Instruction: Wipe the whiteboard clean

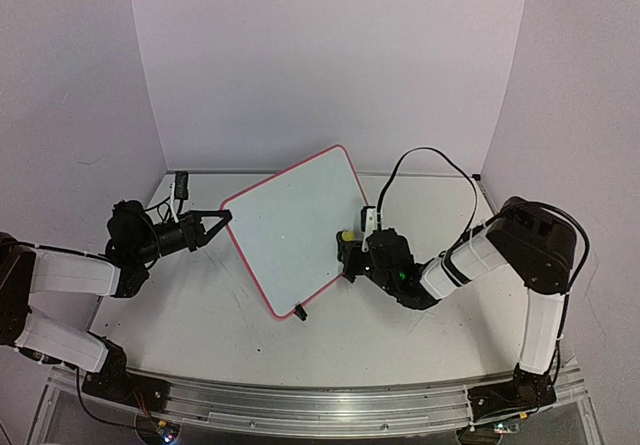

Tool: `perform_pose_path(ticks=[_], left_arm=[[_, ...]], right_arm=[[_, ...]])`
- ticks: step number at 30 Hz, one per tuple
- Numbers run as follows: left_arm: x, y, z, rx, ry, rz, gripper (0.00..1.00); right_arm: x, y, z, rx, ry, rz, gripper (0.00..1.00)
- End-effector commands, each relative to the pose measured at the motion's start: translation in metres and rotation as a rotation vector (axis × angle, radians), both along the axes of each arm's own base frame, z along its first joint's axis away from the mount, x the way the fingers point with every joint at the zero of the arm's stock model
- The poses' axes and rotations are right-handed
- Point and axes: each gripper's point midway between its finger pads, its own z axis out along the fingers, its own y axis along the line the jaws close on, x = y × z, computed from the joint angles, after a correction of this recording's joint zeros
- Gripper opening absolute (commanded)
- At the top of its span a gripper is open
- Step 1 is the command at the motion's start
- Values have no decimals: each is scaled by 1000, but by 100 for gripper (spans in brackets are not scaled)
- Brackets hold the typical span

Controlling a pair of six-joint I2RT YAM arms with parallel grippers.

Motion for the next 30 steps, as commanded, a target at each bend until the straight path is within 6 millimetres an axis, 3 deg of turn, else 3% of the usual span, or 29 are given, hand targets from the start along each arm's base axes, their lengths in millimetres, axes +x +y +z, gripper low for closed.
perform_pose_path(ticks=[1, 9, 14, 18, 24, 28, 30], left_arm=[[-25, -18, 7, 18, -58, -157, 0], [-24, -18, 6, 19, -56, -158, 0], [-24, -18, 6, 20, -55, -157, 0], [-24, -18, 5, 20, -54, -159, 0], [-24, -18, 5, 21, -52, -160, 0], [-24, -18, 5, 21, -53, -159, 0], [-24, -18, 5, 20, -54, -158, 0]], right_arm=[[31, -27, 7, 18, 23, -107, 14], [56, -56, -1, 5, 75, -169, 15], [58, -68, -10, -20, 106, -193, 15], [58, -67, -7, -36, 113, -183, 15], [53, -38, 22, 3, 83, -55, 15], [31, 1, 42, -40, 13, 62, 15], [16, 19, 40, -69, 0, 101, 15]])
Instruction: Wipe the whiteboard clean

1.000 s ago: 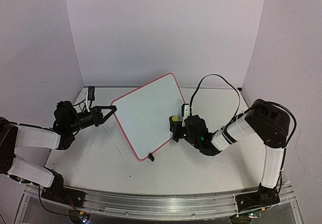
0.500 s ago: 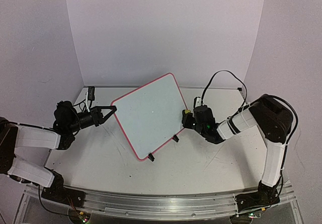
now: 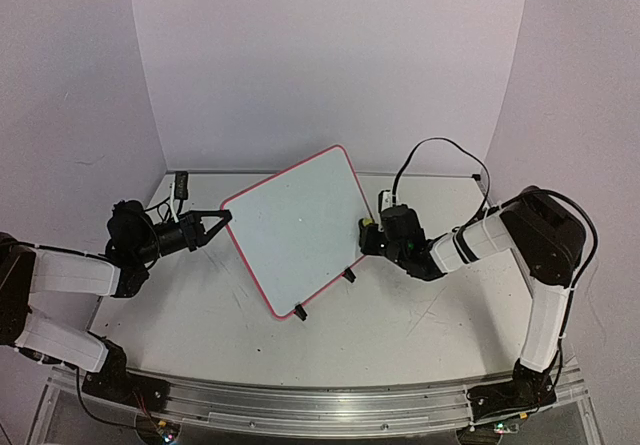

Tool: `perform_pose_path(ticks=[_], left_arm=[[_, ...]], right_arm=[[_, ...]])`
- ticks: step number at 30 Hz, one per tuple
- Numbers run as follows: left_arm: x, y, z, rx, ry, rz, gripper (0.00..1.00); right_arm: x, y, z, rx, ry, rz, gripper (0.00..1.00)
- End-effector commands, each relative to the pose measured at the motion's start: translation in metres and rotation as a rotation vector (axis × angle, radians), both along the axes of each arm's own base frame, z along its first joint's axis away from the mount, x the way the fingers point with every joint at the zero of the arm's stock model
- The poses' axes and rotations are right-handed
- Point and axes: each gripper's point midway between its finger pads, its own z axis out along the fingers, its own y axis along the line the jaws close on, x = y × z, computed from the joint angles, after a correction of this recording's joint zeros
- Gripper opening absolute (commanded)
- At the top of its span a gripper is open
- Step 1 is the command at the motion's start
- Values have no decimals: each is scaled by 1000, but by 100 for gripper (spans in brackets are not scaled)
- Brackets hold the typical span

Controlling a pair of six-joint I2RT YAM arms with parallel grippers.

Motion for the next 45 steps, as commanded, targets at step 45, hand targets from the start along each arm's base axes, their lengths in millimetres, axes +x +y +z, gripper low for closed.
perform_pose_path(ticks=[45], left_arm=[[-26, -17, 7, 23, -68, -160, 0]], right_arm=[[-23, 68, 60, 31, -111, 185, 15]])
